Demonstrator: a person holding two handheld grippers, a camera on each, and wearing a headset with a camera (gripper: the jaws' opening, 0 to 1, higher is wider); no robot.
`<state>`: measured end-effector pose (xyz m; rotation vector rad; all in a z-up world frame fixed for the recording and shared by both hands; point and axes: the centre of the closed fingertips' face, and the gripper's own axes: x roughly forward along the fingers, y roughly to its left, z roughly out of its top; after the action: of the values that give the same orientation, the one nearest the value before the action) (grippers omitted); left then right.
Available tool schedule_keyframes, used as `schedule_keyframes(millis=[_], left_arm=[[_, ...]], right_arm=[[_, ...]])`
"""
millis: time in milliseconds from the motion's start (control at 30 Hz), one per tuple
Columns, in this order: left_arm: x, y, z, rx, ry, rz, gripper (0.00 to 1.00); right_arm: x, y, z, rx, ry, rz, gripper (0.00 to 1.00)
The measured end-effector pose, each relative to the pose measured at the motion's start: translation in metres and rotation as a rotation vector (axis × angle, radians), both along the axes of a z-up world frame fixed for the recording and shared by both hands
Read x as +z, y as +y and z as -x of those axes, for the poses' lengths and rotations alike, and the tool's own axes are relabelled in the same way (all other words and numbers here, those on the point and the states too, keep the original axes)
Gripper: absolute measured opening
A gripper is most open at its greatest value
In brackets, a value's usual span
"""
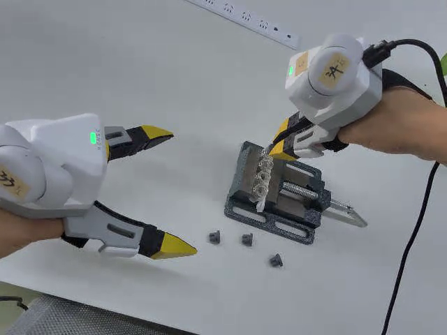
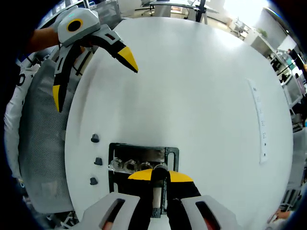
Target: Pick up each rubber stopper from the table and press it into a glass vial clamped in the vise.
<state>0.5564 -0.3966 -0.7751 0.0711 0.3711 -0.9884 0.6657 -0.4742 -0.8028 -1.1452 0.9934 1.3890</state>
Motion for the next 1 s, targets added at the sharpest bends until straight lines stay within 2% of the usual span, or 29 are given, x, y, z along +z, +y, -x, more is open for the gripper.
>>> schedule_keyframes(millis=[567,767,1000], left_arm=[[0.002,-0.001,0.001,-0.001,0.001,0.005,0.96],[0.003,-0.001,0.0,-0.002,0.0,0.005,0.95],[0.003,-0.002,0.001,-0.005,-0.001,0.005,0.95]], right_arm=[[0.003,-0.001,0.003,-0.027,0.029,-0.059,0.07],[0.005,-0.003,0.004,-0.032,0.03,-0.077,0.11],[0.018,-0.004,0.0,-0.056,0.019,-0.129,0.01]])
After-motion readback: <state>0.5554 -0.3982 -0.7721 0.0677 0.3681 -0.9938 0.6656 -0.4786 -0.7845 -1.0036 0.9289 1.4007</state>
